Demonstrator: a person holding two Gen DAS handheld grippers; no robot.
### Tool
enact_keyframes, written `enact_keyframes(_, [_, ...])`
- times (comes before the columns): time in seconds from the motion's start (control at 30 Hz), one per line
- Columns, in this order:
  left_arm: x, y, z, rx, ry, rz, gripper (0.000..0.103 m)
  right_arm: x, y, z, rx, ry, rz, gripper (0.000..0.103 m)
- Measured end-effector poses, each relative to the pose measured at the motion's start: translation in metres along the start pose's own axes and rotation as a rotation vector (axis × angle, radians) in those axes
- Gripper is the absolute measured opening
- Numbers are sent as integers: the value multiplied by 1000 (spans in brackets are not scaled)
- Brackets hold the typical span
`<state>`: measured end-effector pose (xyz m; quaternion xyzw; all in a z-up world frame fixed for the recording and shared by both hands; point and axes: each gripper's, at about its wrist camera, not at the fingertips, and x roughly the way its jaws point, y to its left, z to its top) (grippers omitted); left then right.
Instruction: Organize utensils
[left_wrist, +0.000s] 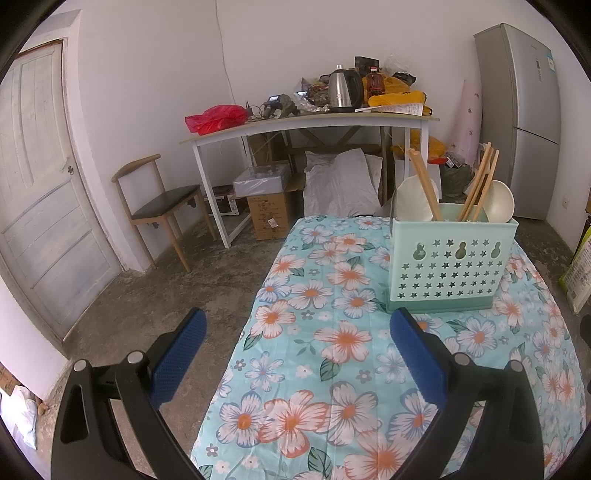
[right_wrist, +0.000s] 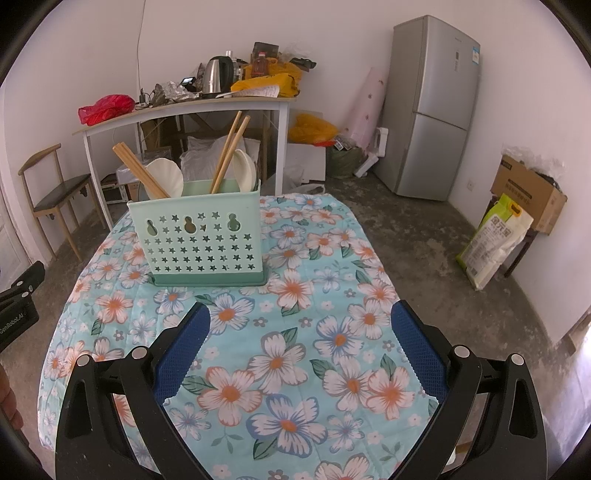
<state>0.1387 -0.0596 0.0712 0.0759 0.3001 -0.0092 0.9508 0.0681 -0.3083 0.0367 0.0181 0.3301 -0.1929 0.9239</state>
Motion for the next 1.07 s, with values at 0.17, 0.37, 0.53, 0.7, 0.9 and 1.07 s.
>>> enact_keyframes(0.17, [0, -1, 0, 0, -1, -1, 97, 0, -1, 1, 0, 0, -1, 94])
enact_keyframes(0.37, [-1, 0, 0, 1, 1, -2, 97, 0, -1, 0, 1, 0, 0, 94])
enact_keyframes(0.53, [-1, -2, 0, 2, 2, -3, 97, 0, 1, -1, 1, 0, -1, 94])
enact_keyframes(0.7, [-1, -1, 0, 3, 2, -4, 97, 0, 1, -1, 2, 0, -2, 94])
enact_keyframes(0.9, [-1, -1, -1, 4, 6, -7, 97, -1, 0, 0, 3, -1, -2, 94])
enact_keyframes(1.07, [-2, -1, -1, 4, 4, -7, 97, -1, 0, 0, 2, -2, 0, 94])
